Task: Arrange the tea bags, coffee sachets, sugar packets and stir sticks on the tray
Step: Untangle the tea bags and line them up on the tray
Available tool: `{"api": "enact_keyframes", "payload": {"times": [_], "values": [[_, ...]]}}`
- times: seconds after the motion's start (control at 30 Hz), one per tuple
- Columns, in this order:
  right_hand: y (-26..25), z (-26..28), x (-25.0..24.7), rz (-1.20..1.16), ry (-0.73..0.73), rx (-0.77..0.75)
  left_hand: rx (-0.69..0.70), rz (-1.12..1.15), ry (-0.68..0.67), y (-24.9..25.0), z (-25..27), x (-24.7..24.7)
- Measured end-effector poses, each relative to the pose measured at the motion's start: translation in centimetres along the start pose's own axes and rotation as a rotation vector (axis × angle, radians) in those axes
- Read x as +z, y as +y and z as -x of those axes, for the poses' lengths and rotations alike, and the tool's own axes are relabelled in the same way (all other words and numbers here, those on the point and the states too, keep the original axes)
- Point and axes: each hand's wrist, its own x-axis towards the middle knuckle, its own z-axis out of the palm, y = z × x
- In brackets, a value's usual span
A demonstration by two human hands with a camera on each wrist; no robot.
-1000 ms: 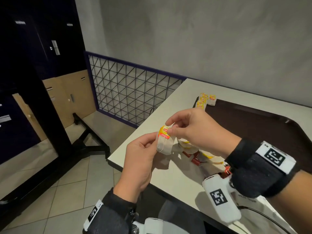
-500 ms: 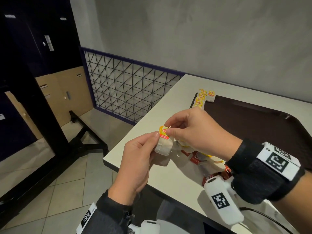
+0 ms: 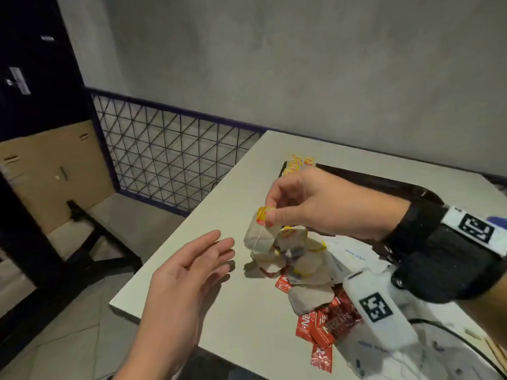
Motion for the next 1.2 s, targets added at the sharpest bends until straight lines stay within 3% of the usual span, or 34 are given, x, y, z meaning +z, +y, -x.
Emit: {"api": "enact_keyframes", "payload": {"times": [0.1, 0.2, 0.53, 0.83, 1.2], "values": [[1.4, -1.1, -5.0, -0.023, 0.141, 0.091, 0.022, -0.05, 0.006, -0.5, -0.6, 0.3], [2.9, -1.6, -7.1, -0.152, 0.172, 0.184, 0.136, -0.2, -0.026, -1.1, -0.7, 0.6], [2.3, 1.9, -2.9, -0.726, -0.123, 0.152, 0.544, -0.432, -0.045, 0.6, 0.9, 5.0], [-0.1, 6.0, -2.5, -0.905, -0.116, 0.093, 0.845, -0.558, 0.018, 1.3, 2.9, 7.3], [-1.4, 8.4, -1.5, -0.942, -0.017, 0.083, 0.858, -0.476, 0.018, 2.1, 3.8, 8.1]]}}
